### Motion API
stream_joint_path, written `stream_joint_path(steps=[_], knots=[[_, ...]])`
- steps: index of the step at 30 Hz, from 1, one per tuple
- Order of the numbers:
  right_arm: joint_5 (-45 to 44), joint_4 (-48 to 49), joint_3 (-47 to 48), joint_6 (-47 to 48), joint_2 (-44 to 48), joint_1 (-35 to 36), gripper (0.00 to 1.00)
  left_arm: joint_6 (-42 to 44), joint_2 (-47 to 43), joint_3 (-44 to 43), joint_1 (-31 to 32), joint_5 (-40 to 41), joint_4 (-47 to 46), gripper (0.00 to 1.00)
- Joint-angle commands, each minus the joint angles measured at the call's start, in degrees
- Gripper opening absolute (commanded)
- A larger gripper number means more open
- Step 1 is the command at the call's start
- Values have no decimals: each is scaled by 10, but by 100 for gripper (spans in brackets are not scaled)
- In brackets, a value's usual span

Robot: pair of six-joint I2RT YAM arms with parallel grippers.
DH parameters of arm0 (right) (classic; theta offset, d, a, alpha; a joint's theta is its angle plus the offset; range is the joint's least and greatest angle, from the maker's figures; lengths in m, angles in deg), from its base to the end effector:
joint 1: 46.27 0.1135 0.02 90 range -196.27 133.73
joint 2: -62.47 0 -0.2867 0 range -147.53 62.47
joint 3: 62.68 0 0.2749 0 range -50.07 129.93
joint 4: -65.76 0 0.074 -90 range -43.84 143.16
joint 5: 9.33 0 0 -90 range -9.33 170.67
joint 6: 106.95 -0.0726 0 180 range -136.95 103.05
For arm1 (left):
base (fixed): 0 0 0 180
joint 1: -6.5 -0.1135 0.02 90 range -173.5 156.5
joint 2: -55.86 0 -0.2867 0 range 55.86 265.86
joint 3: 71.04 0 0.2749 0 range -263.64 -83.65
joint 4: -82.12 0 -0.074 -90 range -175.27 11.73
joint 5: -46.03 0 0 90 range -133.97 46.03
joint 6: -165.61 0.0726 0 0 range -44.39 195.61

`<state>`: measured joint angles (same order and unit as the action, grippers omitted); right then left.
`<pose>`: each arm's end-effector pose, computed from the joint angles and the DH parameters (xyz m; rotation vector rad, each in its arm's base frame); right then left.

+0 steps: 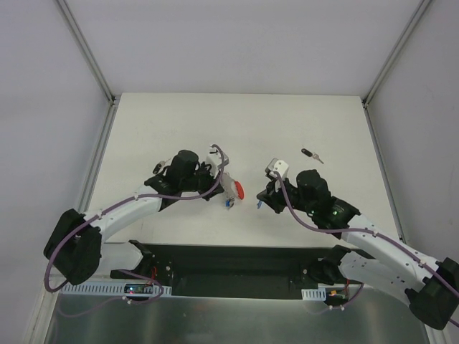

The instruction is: Put the keys on the keyring

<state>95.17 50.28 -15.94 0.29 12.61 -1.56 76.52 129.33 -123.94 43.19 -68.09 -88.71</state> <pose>0.1623 0.1863 0.2717 -1.1366 1.5531 0.5638 0.2369 -0.2135 0.2222 0.9356 1.9296 -0.8121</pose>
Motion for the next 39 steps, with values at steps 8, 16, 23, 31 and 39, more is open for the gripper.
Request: stream_joint_path(steps=[8, 16, 23, 31, 39], knots=[[72, 55, 71, 18, 50, -2, 1, 122, -139, 15, 22, -36, -41, 0], [148, 84, 95, 42, 71, 1, 1, 153, -188, 3, 30, -129, -46, 0], [177, 80, 125, 75, 52, 1, 1, 163, -182, -27, 40, -184, -30, 0], [232, 71, 156, 97, 11, 4, 1, 211, -191, -57, 42, -240, 0, 0], [239, 35, 180, 132, -16, 34, 1, 241, -196, -47, 41, -242, 5, 0]])
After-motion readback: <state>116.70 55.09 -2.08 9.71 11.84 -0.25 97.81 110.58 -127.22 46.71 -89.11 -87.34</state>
